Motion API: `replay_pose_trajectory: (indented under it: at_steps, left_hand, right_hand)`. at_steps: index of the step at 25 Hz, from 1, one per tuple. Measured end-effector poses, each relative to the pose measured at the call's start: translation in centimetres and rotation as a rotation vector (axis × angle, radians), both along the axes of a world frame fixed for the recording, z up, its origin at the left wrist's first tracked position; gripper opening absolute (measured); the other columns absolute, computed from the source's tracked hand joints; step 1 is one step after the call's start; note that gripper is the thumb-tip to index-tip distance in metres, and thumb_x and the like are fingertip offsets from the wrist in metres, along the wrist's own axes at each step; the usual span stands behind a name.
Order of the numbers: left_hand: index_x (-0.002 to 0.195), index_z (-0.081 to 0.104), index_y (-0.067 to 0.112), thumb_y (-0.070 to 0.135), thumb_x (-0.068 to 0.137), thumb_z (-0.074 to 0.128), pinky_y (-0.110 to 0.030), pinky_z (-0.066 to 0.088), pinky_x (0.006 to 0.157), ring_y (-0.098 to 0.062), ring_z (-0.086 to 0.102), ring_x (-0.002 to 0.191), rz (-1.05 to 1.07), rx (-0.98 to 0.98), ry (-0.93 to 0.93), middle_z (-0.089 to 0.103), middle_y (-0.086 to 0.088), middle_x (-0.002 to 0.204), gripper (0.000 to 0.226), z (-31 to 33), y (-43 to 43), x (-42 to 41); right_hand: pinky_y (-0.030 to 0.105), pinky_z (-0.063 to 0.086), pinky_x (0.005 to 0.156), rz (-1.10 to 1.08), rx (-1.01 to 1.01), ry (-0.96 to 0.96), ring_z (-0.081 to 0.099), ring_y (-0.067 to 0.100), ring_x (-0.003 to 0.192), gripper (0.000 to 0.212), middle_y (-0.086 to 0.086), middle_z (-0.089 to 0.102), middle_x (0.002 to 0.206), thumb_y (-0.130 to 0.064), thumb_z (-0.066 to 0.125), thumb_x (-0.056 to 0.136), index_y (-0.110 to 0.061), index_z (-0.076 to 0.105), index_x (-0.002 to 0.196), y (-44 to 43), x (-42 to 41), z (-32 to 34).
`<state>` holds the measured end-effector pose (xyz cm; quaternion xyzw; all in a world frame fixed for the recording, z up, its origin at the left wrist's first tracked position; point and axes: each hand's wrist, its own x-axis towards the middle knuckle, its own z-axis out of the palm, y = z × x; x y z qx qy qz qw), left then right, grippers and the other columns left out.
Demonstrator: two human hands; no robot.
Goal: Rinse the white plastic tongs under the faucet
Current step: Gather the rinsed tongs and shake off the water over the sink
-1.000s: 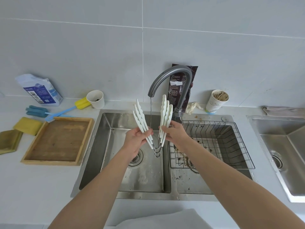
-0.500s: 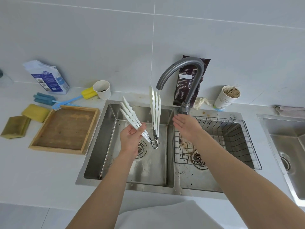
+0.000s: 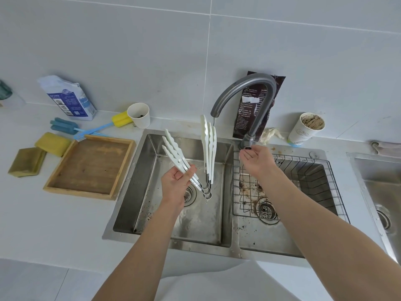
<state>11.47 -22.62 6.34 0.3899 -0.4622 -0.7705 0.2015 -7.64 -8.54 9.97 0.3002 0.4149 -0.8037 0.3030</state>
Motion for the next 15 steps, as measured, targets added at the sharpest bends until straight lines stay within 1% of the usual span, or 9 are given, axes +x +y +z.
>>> replay_pose_trajectory:
  at_steps: [4,7,11,13,15]
  left_hand:
    - [0.094,0.070,0.007,0.003,0.082,0.075,-0.050,0.053,0.096,-0.019,0.072,0.088,-0.017,0.018,0.008,0.077,-0.005,0.089,0.013,0.1,0.2,0.1]
    - [0.094,0.070,0.008,0.002,0.082,0.075,-0.048,0.053,0.095,-0.022,0.070,0.092,-0.035,0.028,0.006,0.077,-0.007,0.092,0.014,-0.1,0.5,0.3]
    - [0.092,0.070,0.009,0.001,0.083,0.073,-0.041,0.055,0.092,-0.021,0.070,0.091,-0.056,0.045,-0.005,0.076,-0.006,0.091,0.013,0.1,0.7,0.8]
    - [0.093,0.071,0.008,0.003,0.082,0.074,-0.042,0.055,0.092,-0.021,0.070,0.089,-0.078,0.047,-0.013,0.076,-0.007,0.089,0.013,0.1,0.6,1.2]
    - [0.094,0.071,0.008,0.005,0.082,0.075,-0.045,0.054,0.094,-0.023,0.070,0.090,-0.102,0.051,-0.029,0.075,-0.010,0.089,0.013,-0.1,0.5,1.5]
  right_hand:
    - [0.040,0.023,0.121,-0.002,-0.008,-0.006,0.021,0.033,0.150,0.056,0.024,0.022,0.160,0.003,0.039,0.100,0.008,0.017,0.151,-0.4,-0.6,0.7]
    - [0.040,0.020,0.122,-0.004,-0.046,-0.017,0.015,0.034,0.151,0.059,0.025,0.020,0.160,0.004,0.039,0.098,0.008,0.014,0.152,-0.4,-1.3,1.4]
    - [0.041,0.017,0.123,0.016,-0.092,-0.003,0.011,0.035,0.151,0.072,0.025,0.011,0.162,0.006,0.042,0.095,0.004,0.002,0.154,-0.9,-2.1,2.0]
    - [0.041,0.016,0.123,0.025,-0.104,0.007,0.009,0.034,0.152,0.073,0.023,0.008,0.163,0.004,0.042,0.095,0.002,0.000,0.154,-0.9,-2.3,1.8]
    - [0.041,0.016,0.123,0.046,-0.108,0.045,0.009,0.032,0.152,0.069,0.020,0.008,0.164,0.003,0.041,0.097,0.002,0.003,0.155,-0.9,-1.9,1.5]
